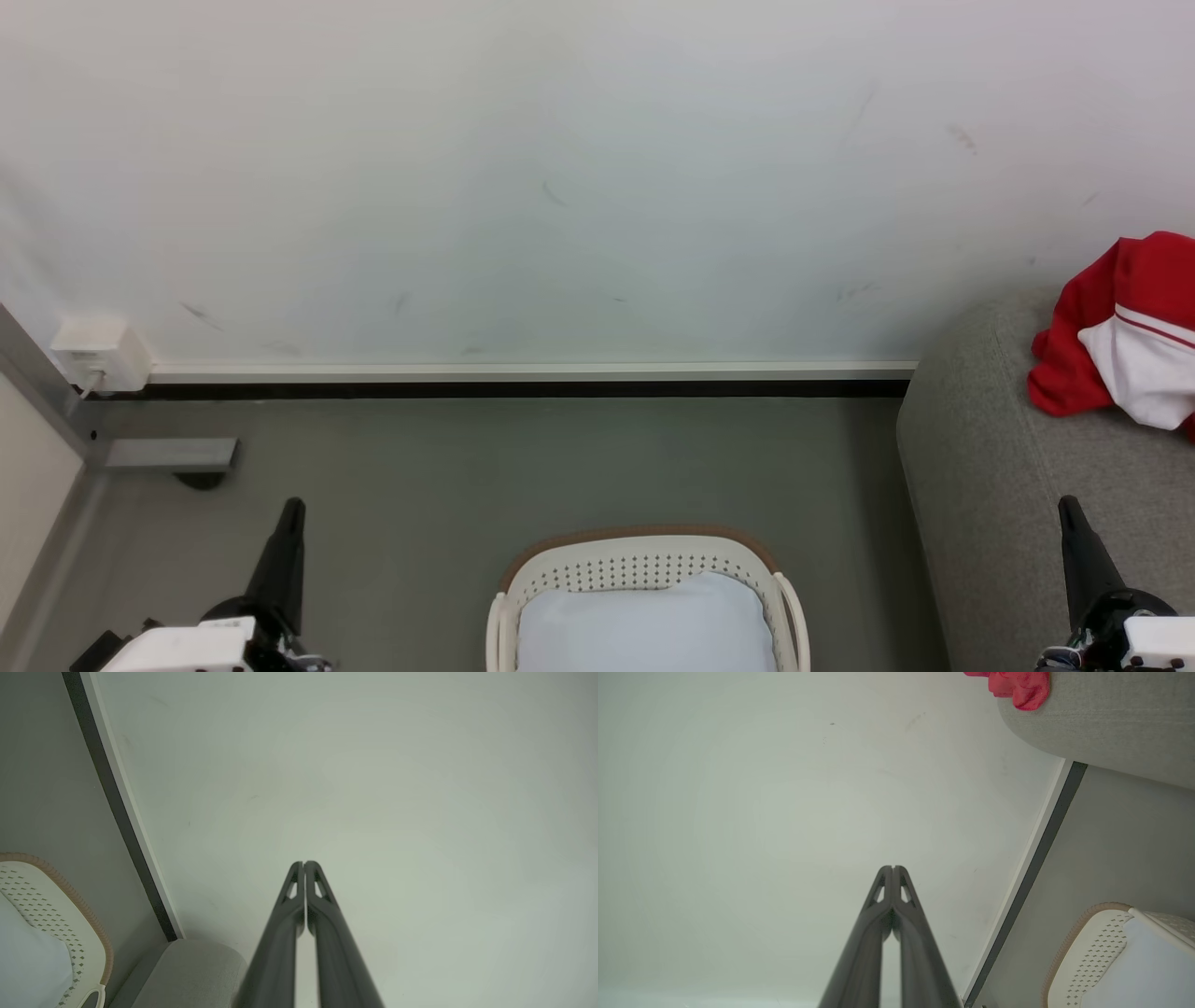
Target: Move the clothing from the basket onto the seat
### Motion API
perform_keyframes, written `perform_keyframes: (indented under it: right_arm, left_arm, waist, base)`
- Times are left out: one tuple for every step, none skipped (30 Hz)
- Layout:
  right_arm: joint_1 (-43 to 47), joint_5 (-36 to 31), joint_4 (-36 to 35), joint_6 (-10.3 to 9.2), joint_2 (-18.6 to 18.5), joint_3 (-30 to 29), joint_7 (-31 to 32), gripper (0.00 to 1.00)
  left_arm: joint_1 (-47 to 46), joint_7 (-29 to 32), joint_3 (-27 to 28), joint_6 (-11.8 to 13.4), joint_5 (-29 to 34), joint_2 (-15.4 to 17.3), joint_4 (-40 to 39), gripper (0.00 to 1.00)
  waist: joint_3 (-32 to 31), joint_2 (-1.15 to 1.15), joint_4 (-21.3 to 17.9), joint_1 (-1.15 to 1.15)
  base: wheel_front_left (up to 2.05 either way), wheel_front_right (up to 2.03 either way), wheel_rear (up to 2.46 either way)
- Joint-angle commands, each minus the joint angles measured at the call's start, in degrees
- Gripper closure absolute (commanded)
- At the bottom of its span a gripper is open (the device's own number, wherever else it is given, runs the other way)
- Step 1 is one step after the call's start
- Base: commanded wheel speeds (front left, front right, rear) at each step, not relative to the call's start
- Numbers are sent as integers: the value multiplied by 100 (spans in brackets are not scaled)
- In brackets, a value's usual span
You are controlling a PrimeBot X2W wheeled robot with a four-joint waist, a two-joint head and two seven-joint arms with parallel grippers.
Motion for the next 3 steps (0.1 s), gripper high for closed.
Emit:
perform_keyframes:
  right_arm:
    - [-73,7,-28,-12,-45,-21,17,100]
    - [-73,7,-28,-12,-45,-21,17,100]
    - [-74,7,-28,-12,-45,-21,17,100]
  left_arm:
    - [-44,21,11,8,-76,40,-17,100]
    - [-44,21,11,8,-76,40,-17,100]
    - [-44,21,11,7,-76,40,-17,100]
  waist:
    - [0,0,0,0]
    - [0,0,0,0]
    - [0,0,0,0]
  base:
    - [0,0,0]
    - [0,0,0]
    - [0,0,0]
